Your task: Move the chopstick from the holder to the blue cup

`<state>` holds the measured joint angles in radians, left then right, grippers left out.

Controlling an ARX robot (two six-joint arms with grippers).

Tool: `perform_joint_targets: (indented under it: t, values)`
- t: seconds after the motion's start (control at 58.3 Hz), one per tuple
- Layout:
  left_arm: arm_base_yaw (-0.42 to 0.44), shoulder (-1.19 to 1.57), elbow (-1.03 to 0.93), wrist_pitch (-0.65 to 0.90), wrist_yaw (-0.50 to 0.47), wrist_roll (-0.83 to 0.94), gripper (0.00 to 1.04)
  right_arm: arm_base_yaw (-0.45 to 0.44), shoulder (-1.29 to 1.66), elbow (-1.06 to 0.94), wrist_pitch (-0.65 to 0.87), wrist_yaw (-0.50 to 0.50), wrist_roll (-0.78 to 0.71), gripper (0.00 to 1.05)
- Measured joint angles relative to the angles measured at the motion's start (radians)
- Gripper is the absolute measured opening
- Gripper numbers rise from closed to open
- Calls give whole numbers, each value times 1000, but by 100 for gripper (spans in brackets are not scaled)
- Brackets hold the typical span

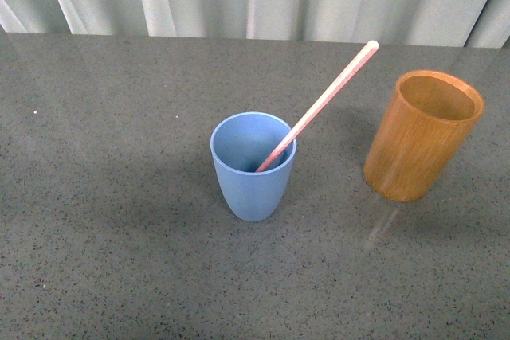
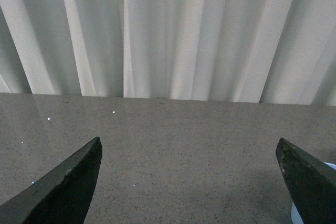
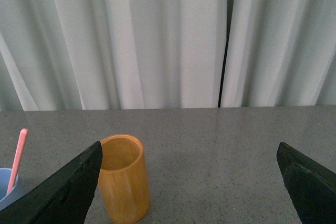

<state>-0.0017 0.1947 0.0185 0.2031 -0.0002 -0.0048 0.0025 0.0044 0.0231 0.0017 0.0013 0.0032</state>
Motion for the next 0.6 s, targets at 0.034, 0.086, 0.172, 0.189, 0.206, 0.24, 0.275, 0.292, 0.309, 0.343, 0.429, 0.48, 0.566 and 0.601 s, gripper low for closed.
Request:
perform_joint_targets:
  t: [0.034,0.086,0.172,0.189,0.206,0.24,0.275,0.292,0.309,0.343,0.429,0.48,0.566,0.601]
  values:
    - [0,0,0,0,0,0,98,0,0,0,0,0,0,94]
    - [0,0,0,0,0,0,98,0,0,0,0,0,0,95]
    - [0,0,0,0,0,0,98,0,0,0,0,0,0,95]
    - [0,0,0,0,0,0,98,0,0,0,0,0,0,95]
    - [0,0,0,0,0,0,98,0,0,0,0,0,0,95]
    - [0,0,0,0,0,0,98,0,0,0,0,0,0,95]
    - [0,0,0,0,0,0,98,0,0,0,0,0,0,95]
    - [0,0,0,0,0,0,98,0,0,0,0,0,0,95]
    - [0,0,0,0,0,0,98,0,0,0,0,0,0,95]
    - [0,0,0,0,0,0,98,0,0,0,0,0,0,95]
    - [0,0,0,0,0,0,98,0,0,0,0,0,0,95]
    - [0,0,0,0,0,0,98,0,0,0,0,0,0,95]
    - [0,0,0,0,0,0,98,0,0,0,0,0,0,95]
    - [0,0,0,0,0,0,98,0,0,0,0,0,0,95]
